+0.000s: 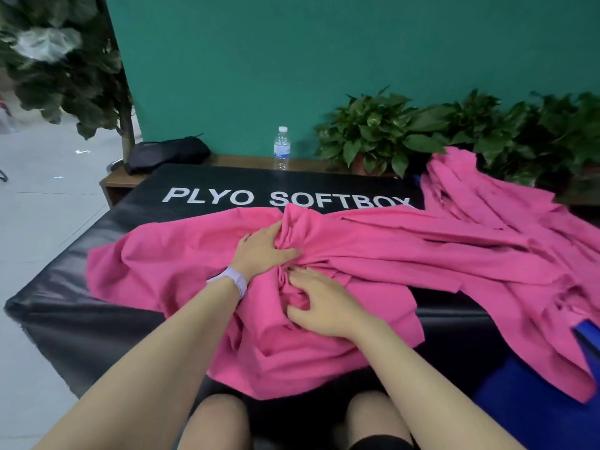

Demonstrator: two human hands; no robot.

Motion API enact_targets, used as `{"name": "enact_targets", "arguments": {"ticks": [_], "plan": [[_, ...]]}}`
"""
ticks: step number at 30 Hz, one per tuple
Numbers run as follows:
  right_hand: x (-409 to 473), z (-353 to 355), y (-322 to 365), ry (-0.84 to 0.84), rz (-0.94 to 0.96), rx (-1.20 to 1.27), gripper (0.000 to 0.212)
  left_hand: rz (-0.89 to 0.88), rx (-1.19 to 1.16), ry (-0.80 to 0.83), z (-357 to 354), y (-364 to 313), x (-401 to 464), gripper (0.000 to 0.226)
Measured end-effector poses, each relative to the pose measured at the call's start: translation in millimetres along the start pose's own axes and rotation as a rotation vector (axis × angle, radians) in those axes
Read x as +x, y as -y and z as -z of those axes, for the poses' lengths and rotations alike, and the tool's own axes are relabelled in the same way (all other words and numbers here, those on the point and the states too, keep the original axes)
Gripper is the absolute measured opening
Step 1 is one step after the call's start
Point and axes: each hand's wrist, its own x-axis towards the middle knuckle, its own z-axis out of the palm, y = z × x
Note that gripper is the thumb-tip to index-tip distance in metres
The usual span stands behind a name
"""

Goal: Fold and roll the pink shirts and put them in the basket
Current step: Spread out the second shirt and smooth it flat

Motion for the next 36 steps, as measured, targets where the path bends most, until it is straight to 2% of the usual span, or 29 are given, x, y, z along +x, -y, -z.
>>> {"name": "enact_targets", "arguments": {"ticks": [2, 4, 6, 7, 9, 10, 11, 14, 16, 18, 19, 20, 21, 22, 24, 25, 27, 29, 31, 33, 36], "plan": [[-7.4, 11.7, 1.1, -0.014, -0.005, 0.174, 0.047, -0.046, -0.050, -0.029, 2.2, 3.8, -2.3, 0.080], [-7.6, 30.4, -9.9, -0.176, 0.022, 0.191, 0.032, -0.066, -0.112, -0.040, 2.1, 8.0, -7.7, 0.071], [-2.6, 53.8, -39.0, -0.385, -0.054, -0.030, 0.036, -0.073, -0.166, -0.079, 0.8, 11.6, -13.0, 0.066], [-1.9, 66.0, -59.9, -0.415, -0.187, -0.178, 0.045, -0.077, -0.194, -0.119, -0.3, 14.5, -14.9, 0.065], [-6.7, 80.0, -97.9, -0.268, -0.601, -0.339, 0.070, -0.074, -0.235, -0.191, 0.3, 19.1, -19.1, 0.063], [-8.1, 79.2, -110.4, -0.151, -0.752, -0.350, 0.082, -0.069, -0.254, -0.206, 0.5, 20.5, -22.0, 0.063], [-6.7, 74.0, -118.2, -0.064, -0.804, -0.366, 0.092, -0.064, -0.277, -0.213, 0.5, 20.2, -26.3, 0.062], [10.5, 56.2, -118.9, 0.016, -0.699, -0.393, 0.102, 0.003, -0.441, -0.193, 3.0, 16.0, -38.4, 0.047], [20.5, 49.6, -109.8, 0.055, -0.586, -0.410, 0.092, 0.060, -0.509, -0.135, 12.0, 9.6, -40.6, 0.032], [24.9, 44.1, -99.1, 0.108, -0.464, -0.410, 0.081, 0.056, -0.377, -0.121, 23.8, -0.3, -37.5, 0.040], [25.1, 41.6, -92.4, 0.131, -0.403, -0.387, 0.081, 0.040, -0.227, -0.186, 28.2, -6.1, -33.6, 0.044], [24.8, 39.0, -84.8, 0.139, -0.341, -0.351, 0.083, -0.002, -0.056, -0.288, 31.3, -13.2, -28.4, 0.041], [24.3, 36.6, -77.5, 0.127, -0.273, -0.301, 0.083, -0.085, 0.061, -0.376, 33.4, -22.5, -21.5, 0.028], [23.7, 34.6, -71.3, 0.099, -0.195, -0.249, 0.078, -0.193, 0.110, -0.390, 33.4, -32.3, -12.8, 0.018], [20.3, 30.4, -64.5, 0.056, -0.061, -0.177, 0.063, -0.389, 0.128, -0.208, 27.5, -49.4, 6.7, 0.034], [16.6, 29.0, -62.9, 0.037, -0.033, -0.131, 0.056, -0.419, 0.152, -0.091, 21.1, -53.6, 14.2, 0.041], [6.8, 28.4, -62.9, -0.035, -0.046, 0.018, 0.046, -0.386, 0.227, 0.050, 3.3, -48.2, 22.0, 0.046], [-3.3, 29.3, -64.7, -0.144, -0.091, 0.228, 0.042, -0.303, 0.271, 0.082, -17.0, -27.6, 20.5, 0.049], [-7.6, 31.2, -66.7, -0.258, -0.142, 0.345, 0.052, -0.275, 0.251, 0.009, -29.3, -10.3, 17.6, 0.051], [-5.0, 33.7, -68.7, -0.373, -0.221, 0.342, 0.058, -0.282, 0.213, -0.110, -34.1, -5.2, 16.7, 0.044], [5.6, 39.3, -74.5, -0.541, -0.331, 0.258, 0.025, -0.229, 0.208, -0.261, -32.6, -7.4, 9.3, 0.029]]}}
